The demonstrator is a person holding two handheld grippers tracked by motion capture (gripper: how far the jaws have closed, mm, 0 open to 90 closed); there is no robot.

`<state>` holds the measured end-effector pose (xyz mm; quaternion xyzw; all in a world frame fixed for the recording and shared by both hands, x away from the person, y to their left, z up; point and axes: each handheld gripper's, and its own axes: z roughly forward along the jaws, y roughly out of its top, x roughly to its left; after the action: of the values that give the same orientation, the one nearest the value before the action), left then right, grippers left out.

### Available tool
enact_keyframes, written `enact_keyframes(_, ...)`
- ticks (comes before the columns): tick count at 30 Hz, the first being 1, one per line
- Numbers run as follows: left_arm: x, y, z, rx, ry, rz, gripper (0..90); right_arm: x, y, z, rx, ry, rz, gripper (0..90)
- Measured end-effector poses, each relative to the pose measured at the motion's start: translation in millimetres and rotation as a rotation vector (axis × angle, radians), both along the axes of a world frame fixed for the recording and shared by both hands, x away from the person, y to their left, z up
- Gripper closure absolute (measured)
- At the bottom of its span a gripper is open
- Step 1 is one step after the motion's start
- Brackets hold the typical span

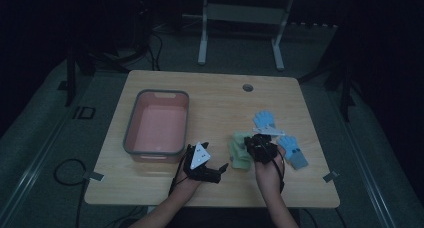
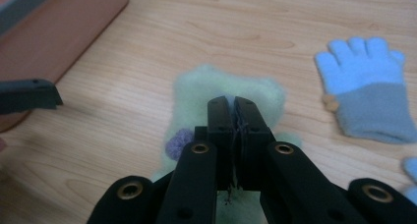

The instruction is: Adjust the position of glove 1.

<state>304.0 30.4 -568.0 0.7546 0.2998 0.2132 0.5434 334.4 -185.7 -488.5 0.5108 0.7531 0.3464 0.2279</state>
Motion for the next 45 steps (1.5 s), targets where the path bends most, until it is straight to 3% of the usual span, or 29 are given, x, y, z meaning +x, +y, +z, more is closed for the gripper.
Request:
enact_keyframes(8,-0.1,0.0,0.0,0.001,0.001,-0.004,0.3,2.4,6.6,-21.7,-0.028,0.041,-0.005,87.0)
enact_keyframes(17,-1.1,-0.5,0.0,0.001,-0.004,-0.026,0.3,5.7,6.4,-38.3,-0.025,0.080,0.013,86.3)
enact_keyframes(21,-3.0,-3.1,0.2,0.026,-0.020,-0.007,0.2,5.4,7.2,-43.4,-0.023,0.086,0.021,85.5)
enact_keyframes(28,-1.7,-4.6,0.3,0.028,0.001,-0.001,0.3,1.9,2.7,-32.9,-0.011,0.075,0.044,76.8)
enact_keyframes(30,-1.6,-3.2,0.3,0.019,-0.001,-0.020,6.2,1.9,1.1,-28.8,-0.016,0.067,0.056,74.4)
enact_keyframes(33,-1.8,-3.8,0.5,0.023,-0.005,-0.029,5.3,7.4,-3.2,-23.1,-0.017,0.064,0.085,69.2)
enact_keyframes(37,-1.0,-5.4,0.7,0.062,-0.002,-0.012,4.1,10.7,-13.3,-15.4,-0.023,0.039,0.117,67.0)
enact_keyframes(42,0.6,-5.9,1.2,0.104,0.048,-0.018,4.3,17.2,-29.8,-10.8,-0.041,0.029,0.165,65.5)
enact_keyframes(45,1.7,-6.5,2.8,0.109,0.075,-0.047,4.2,21.2,-38.2,-9.4,-0.049,0.027,0.193,64.8)
